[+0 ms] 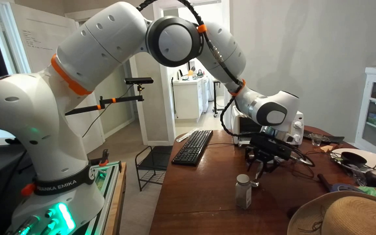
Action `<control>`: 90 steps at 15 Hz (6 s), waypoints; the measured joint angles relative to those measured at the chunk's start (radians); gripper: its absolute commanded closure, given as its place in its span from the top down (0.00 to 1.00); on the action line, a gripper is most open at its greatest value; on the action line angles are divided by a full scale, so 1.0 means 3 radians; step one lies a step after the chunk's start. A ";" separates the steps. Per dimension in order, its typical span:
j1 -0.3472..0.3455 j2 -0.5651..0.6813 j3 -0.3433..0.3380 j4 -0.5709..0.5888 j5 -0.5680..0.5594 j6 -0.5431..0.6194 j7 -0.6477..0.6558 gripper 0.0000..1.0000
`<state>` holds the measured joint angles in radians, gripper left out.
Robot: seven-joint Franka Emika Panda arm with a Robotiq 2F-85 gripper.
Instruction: Use the spoon to close the mini oven
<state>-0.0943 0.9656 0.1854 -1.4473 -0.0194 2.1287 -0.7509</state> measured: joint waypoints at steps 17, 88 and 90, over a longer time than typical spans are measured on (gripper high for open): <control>-0.0037 -0.0281 0.0120 -0.0508 0.0138 0.0035 -0.0133 0.63; -0.0588 -0.0048 0.0035 -0.0134 0.0989 0.0498 0.0136 0.63; -0.0589 -0.0047 0.0039 -0.0180 0.1002 0.0498 0.0152 0.64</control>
<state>-0.2710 0.9516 0.1970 -1.5014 0.2811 2.2782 -0.7054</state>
